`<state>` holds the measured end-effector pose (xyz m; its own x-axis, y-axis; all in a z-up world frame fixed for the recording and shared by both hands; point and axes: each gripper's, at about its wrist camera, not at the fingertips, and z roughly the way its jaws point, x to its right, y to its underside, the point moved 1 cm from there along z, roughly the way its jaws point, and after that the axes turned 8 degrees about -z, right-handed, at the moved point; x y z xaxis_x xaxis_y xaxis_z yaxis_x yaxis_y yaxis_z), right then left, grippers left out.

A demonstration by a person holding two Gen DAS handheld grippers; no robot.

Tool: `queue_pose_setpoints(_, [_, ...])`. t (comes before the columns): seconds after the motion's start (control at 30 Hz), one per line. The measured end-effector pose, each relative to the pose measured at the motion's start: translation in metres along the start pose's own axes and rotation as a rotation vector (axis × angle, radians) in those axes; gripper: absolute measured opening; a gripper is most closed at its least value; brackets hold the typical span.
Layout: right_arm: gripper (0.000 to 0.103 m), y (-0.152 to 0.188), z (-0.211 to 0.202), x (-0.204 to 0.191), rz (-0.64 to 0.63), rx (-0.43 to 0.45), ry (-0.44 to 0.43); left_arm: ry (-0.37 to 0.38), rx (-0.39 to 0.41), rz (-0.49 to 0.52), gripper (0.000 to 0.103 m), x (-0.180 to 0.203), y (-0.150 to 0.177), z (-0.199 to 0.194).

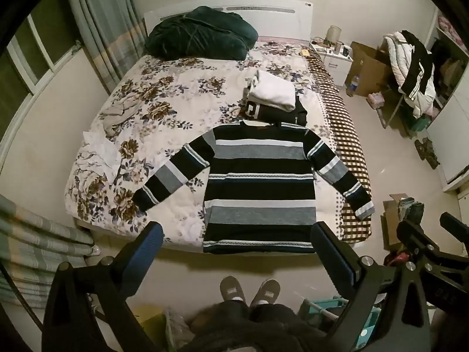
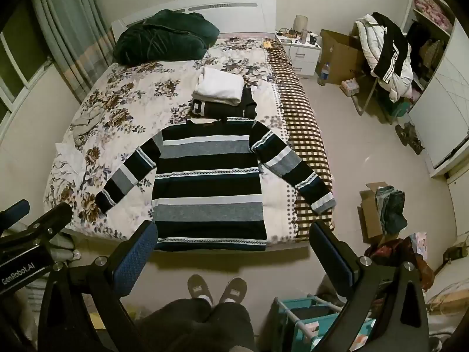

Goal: Fold small clothes

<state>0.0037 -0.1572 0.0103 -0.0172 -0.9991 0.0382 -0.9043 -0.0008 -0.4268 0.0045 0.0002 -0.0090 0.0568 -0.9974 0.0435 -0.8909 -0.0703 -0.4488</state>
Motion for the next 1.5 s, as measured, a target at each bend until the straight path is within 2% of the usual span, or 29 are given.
queue_pose_setpoints(1.5, [0.103, -0.0034, -0.0054, -0.0021, -0.006, 0.008, 0.008, -0.005, 0.013, 0.003, 0.103, 0.0004, 0.0001, -0.0001])
